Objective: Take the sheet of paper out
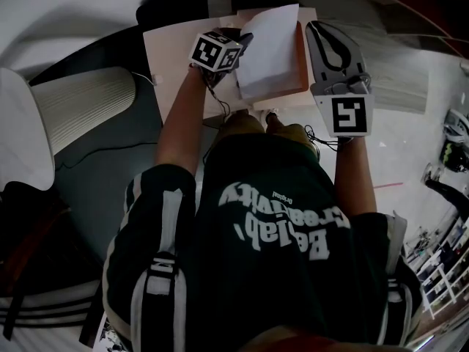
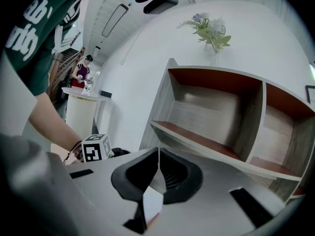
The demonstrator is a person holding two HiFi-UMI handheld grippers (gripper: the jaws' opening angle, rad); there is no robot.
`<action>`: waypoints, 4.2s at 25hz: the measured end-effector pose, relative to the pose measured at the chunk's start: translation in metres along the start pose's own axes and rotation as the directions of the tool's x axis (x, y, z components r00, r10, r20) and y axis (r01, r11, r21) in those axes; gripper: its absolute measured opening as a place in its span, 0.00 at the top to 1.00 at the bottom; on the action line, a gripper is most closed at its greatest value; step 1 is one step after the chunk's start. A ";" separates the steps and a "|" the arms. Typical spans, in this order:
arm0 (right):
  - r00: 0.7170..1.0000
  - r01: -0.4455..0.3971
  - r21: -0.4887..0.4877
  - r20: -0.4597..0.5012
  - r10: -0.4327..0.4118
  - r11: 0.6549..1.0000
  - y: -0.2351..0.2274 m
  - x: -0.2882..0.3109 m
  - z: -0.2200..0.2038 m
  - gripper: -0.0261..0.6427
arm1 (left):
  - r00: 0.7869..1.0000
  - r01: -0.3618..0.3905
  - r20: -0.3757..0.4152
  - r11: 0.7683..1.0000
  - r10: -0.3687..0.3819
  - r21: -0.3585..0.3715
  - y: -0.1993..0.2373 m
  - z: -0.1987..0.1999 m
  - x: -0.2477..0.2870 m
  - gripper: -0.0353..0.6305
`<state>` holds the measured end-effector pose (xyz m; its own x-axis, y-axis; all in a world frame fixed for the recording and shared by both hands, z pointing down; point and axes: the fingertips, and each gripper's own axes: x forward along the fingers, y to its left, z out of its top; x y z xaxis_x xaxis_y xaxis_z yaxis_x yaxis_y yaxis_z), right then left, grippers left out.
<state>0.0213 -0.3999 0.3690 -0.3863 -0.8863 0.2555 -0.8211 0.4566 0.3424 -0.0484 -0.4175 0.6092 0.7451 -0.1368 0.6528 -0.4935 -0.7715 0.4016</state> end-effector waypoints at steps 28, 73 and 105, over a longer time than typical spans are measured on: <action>0.995 -0.042 0.103 0.099 0.032 0.994 -0.059 -0.037 -0.011 0.91 | 0.903 -0.398 0.205 0.915 0.379 0.062 -0.084 0.070 -0.076 0.92; 0.961 -0.007 0.187 0.274 -0.045 0.982 -0.047 -0.077 0.035 0.91 | 0.361 -0.809 0.724 0.584 0.588 -0.070 -0.178 0.145 -0.232 0.92; 0.953 0.154 0.196 0.230 -0.198 0.968 -0.012 -0.185 0.047 0.91 | 0.387 -0.758 0.772 0.651 0.504 -0.045 -0.244 0.104 -0.260 0.92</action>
<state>0.0830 -0.2446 0.2752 -0.3021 -0.9527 -0.0327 -0.9371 0.2905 0.1938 -0.0748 -0.2580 0.2751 0.3859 -0.9216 -0.0410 -0.9062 -0.3704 -0.2041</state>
